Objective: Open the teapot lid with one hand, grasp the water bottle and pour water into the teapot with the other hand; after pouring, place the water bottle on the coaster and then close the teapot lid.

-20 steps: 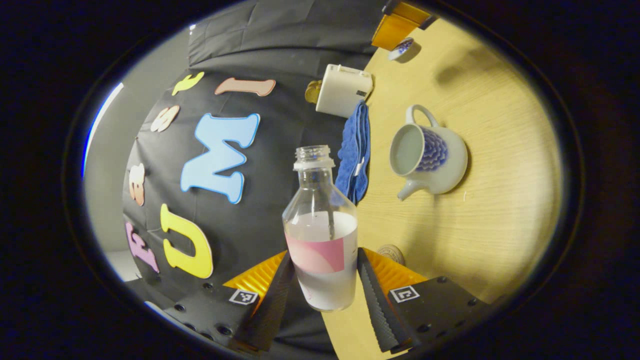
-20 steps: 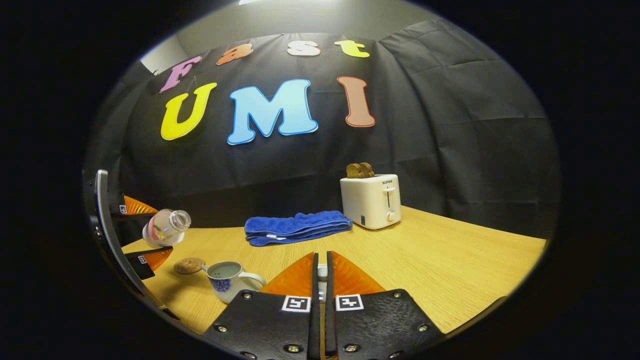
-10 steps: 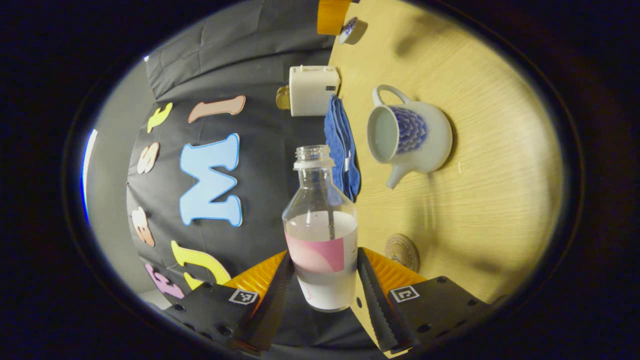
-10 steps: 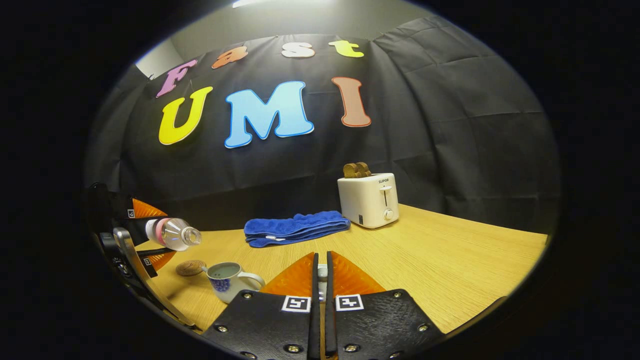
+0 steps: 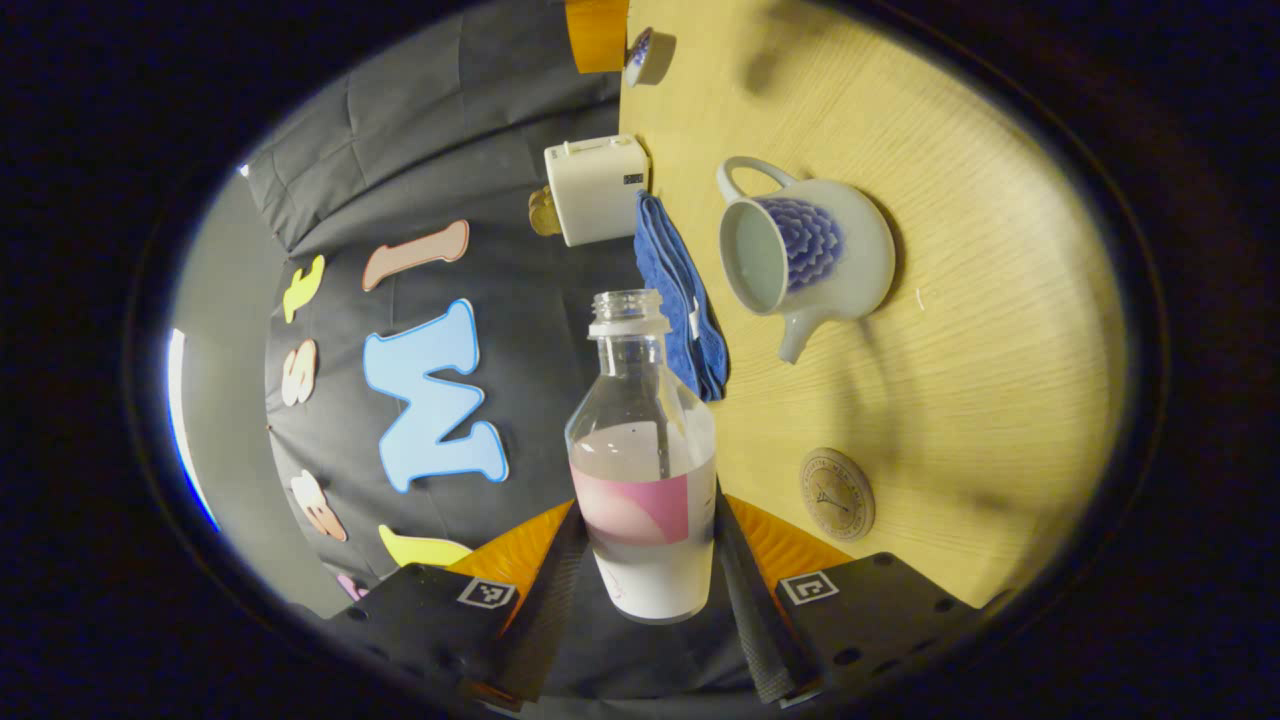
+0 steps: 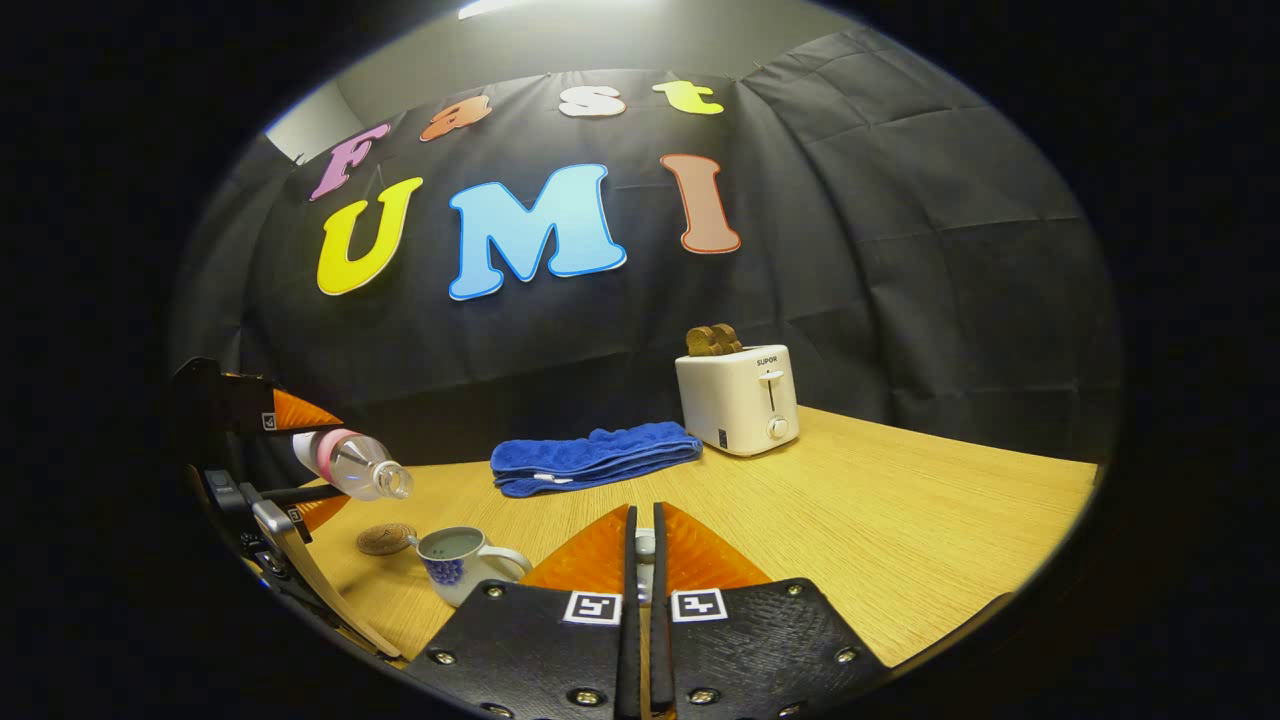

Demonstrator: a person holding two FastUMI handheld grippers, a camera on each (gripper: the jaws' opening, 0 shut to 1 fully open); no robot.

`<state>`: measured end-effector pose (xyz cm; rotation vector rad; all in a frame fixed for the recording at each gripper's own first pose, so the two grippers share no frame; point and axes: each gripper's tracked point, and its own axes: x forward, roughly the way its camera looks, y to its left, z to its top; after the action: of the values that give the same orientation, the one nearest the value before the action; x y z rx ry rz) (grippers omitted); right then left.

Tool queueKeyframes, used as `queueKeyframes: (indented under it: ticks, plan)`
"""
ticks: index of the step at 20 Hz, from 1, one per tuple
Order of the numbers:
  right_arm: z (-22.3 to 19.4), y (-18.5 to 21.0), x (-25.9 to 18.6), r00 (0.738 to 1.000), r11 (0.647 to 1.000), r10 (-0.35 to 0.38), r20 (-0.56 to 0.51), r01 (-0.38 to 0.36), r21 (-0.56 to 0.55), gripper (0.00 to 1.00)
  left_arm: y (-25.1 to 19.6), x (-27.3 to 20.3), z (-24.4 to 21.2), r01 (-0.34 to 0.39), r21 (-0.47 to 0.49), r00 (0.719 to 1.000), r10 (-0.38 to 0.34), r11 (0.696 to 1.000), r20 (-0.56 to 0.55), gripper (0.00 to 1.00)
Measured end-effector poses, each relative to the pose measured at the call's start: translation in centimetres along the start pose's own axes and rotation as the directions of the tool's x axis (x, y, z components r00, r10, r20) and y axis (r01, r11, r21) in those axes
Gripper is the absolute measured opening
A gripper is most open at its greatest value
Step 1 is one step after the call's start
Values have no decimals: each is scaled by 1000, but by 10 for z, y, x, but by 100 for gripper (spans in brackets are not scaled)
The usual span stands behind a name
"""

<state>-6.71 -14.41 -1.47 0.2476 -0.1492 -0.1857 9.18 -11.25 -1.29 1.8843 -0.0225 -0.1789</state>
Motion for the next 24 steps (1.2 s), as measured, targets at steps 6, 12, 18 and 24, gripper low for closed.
queueKeyframes:
  ticks: [6, 12, 18, 24]
  plan:
    - [1, -1, -1, 1000, 1000, 1, 1, -1, 13, 4, 3, 1, -3, -2, 61, 1000, 2, 998, -8, 87]
    - [1, -2, -1, 1000, 1000, 6, 1, -6, 22, 4, 4, 2, -5, 6, 86, 1000, -5, 996, -16, 87]
    - [0, -1, -1, 1000, 1000, 9, -3, -9, 25, 4, 9, 2, -9, -1, 120, 1000, 4, 993, -22, 87]
    - [-1, -2, -1, 1000, 1000, 7, -6, -7, 30, 4, 15, 0, -15, 2, 146, 999, 3, 989, -35, 87]
